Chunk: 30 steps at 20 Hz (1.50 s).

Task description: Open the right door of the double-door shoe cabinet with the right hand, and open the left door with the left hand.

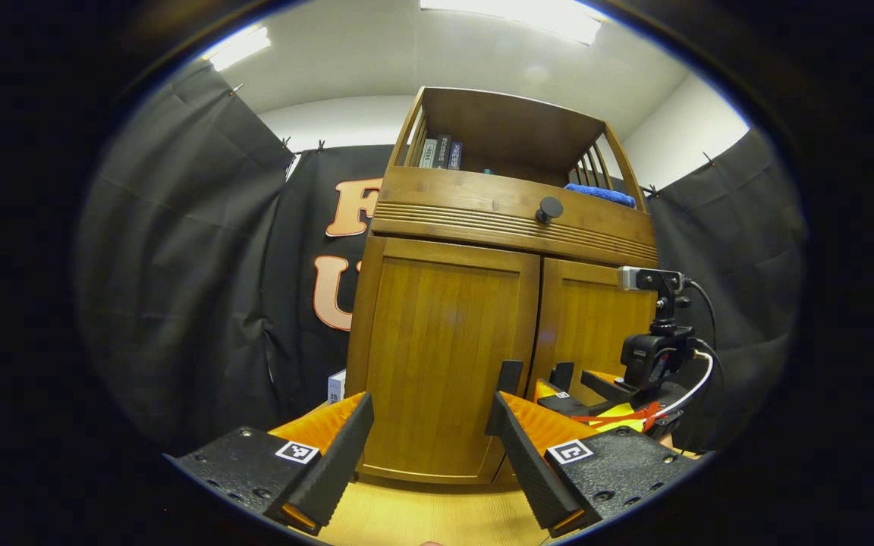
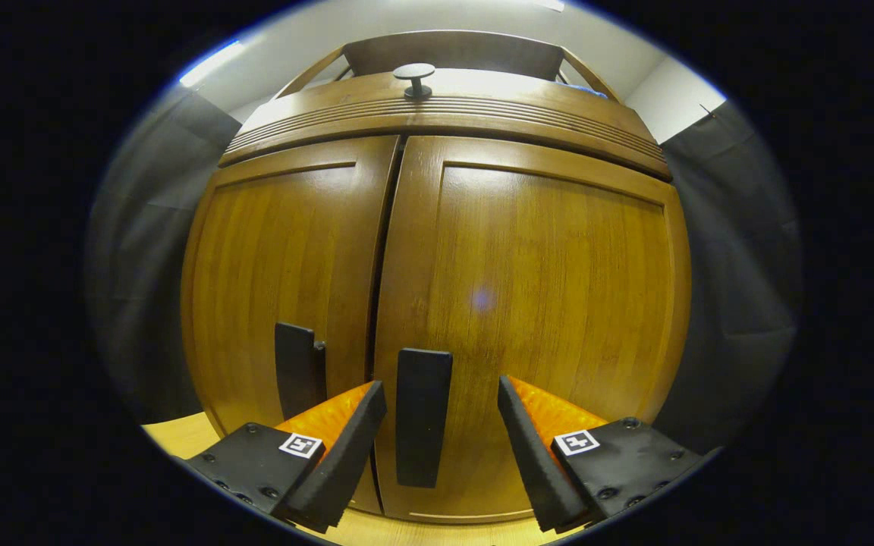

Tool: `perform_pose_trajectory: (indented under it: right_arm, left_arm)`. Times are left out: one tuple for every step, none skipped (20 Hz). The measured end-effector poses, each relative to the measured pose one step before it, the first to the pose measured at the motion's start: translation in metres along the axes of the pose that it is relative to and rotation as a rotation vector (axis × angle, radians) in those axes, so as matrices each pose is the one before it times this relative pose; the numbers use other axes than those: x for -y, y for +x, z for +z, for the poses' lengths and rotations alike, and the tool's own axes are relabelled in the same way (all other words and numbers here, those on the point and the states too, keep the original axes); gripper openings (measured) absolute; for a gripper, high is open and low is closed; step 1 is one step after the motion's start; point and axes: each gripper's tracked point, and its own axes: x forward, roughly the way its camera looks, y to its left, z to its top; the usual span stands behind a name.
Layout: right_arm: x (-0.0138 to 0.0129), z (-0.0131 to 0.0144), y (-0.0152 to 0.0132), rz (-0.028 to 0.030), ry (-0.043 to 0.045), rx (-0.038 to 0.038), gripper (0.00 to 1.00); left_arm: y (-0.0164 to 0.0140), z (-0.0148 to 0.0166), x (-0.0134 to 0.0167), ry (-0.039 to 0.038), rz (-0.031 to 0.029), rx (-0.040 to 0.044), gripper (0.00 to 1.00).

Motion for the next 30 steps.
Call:
perform_pose_trajectory:
  right_arm:
    - [0.00060,-0.00372,0.00337,-0.00417,0.01114,-0.01245,0.94]
    - [-0.00046,-0.00493,0.00157,-0.00058,0.00995,-0.01617,0.93]
    - [-0.00129,-0.00230,0.00235,0.01291,0.01577,-0.01160,0.93]
    - [-0.00049,0.00299,0.00094,-0.00171,0.00630,0.01695,0.88]
    - [0.00111,-0.00199,-0.00166,-0.00045,-0.00888,-0.00634,0.83]
    - [-0.00037,0.00022,-0.00030,-0.00102,-0.01122,-0.00126,0.82]
    - [-0.00275,0.00100,-0.00014,0.00803,-0.00345,-0.00395,0.80]
    - [-0.00437,-0.00196,0.00230,0.00363,0.00005,-0.00621,0.78]
    - [0.00017,0.00049,-0.00076,-0.00049,-0.00255,-0.00325,0.75]
    - [-0.00186,0.00014,-0.00128,0.01237,0.00917,-0.00376,0.78]
    - [-0.00154,-0.00300,0.00109,0.01317,0.00588,-0.01276,0.72]
    - [-0.00203,-0.00181,0.00157,0.01688,0.01107,-0.00571,0.60]
    - [-0.00274,-0.00255,-0.00006,0.01497,0.01917,-0.01142,0.54]
    - [0.00032,0.00058,0.00116,0.00320,0.01927,0.00026,0.48]
    - [0.00003,-0.00169,-0.00106,0.00529,0.01076,-0.01019,0.42]
    - [-0.00021,0.00222,-0.00161,0.00521,0.01006,0.00186,0.40]
    - [-0.00064,-0.00172,0.00137,0.00404,0.00156,-0.00955,0.38]
    - [0.00094,0.00007,-0.00180,-0.00008,-0.00121,-0.00170,0.40]
    - [0.00023,-0.00107,-0.00273,-0.00082,-0.00431,-0.00482,0.43]
    - [-0.00047,0.00050,-0.00461,0.00348,-0.00600,-0.00008,0.43]
    - [-0.00016,-0.00045,-0.00477,0.00941,-0.00199,-0.00149,0.43]
    - [0.00036,-0.00012,-0.00451,0.01318,0.00049,-0.00553,0.42]
    - [-0.00064,-0.00123,-0.00445,0.01230,0.00278,-0.00716,0.42]
    - [0.00093,-0.00157,-0.00417,0.00931,0.00211,-0.00776,0.42]
    - [-0.00081,-0.00169,-0.00740,0.00793,-0.00262,-0.00612,0.42]
    - [0.00078,-0.00159,-0.00816,0.00725,-0.00518,-0.00503,0.34]
    - [0.00041,-0.00259,-0.00792,0.00532,-0.00459,-0.00422,0.42]
    - [0.00052,-0.00170,-0.00818,0.00334,-0.00348,-0.00197,0.42]
    - [0.00154,-0.00043,-0.00879,0.00091,0.00289,0.00039,0.42]
    - [0.00149,-0.00090,-0.00906,0.00320,0.00071,-0.00073,0.40]
  left_arm:
    - [0.00012,0.00053,-0.00163,-0.00258,0.00586,0.00136,0.91]
    - [-0.00069,0.00068,-0.00124,-0.00365,0.00310,0.00262,0.91]
    - [0.00076,0.00055,-0.00090,-0.00195,0.00042,0.00187,0.91]
    - [0.00025,-0.00043,-0.00044,0.00165,0.00059,-0.00109,0.91]
    - [0.00034,-0.00075,-0.00172,0.00338,0.00247,-0.00185,0.91]
    - [-0.00082,-0.00117,-0.00182,0.00178,0.00241,-0.00062,0.91]
    - [0.00147,-0.00055,-0.00103,-0.00149,-0.00052,-0.00069,0.91]
    - [-0.00014,0.00061,0.00073,-0.00354,-0.00289,0.00101,0.91]
    - [0.00143,0.00025,0.00095,-0.00327,-0.00443,0.00167,0.92]
    - [0.00149,0.00043,0.00029,-0.00103,-0.00410,0.00178,0.94]
    - [0.00164,0.00073,0.00055,0.00121,-0.00518,0.00261,0.94]
    - [0.00165,-0.00002,0.00090,0.00236,-0.00510,0.00314,0.94]
    - [0.00169,0.00029,-0.00004,0.00250,-0.00353,-0.00222,0.94]
    - [0.00063,-0.00186,0.00050,0.00095,-0.00181,-0.00571,0.94]
    - [0.00006,0.00032,-0.00027,-0.00188,-0.00079,0.00037,0.92]
    - [-0.00053,0.00201,-0.00069,-0.00262,0.00126,0.00607,0.92]
    - [-0.00055,0.00109,-0.00033,-0.00019,0.00163,0.00339,0.92]
    - [-0.00101,0.00019,-0.00002,0.00208,-0.00064,0.00131,0.91]
    - [0.00193,0.00175,-0.00043,0.00256,0.00039,0.00025,0.91]
    - [-0.00017,0.00001,0.00001,0.00280,0.00114,0.00143,0.91]
    - [0.00016,0.00093,-0.00025,0.00243,0.00184,0.00562,0.91]
    - [0.00052,-0.00138,-0.00013,0.00236,0.00278,-0.00193,0.91]
    - [-0.00002,-0.00305,0.00004,0.00224,0.00228,-0.01168,0.94]
    - [-0.00027,-0.00138,-0.00050,-0.00077,0.00265,-0.00588,0.95]
    - [0.00016,0.00051,-0.00110,-0.00236,0.00549,0.00082,0.91]
    - [0.00060,0.00010,-0.00110,-0.00112,0.00739,-0.00108,0.91]
    - [0.00011,-0.00082,-0.00055,0.00185,0.00308,-0.00733,0.91]
    - [0.00176,-0.00214,-0.00074,0.00278,-0.00062,-0.00517,0.91]
    - [0.00306,-0.00083,-0.00100,0.00407,-0.00095,-0.00155,0.91]
    - [0.00063,-0.00109,-0.00044,0.00462,0.00047,-0.00109,0.91]
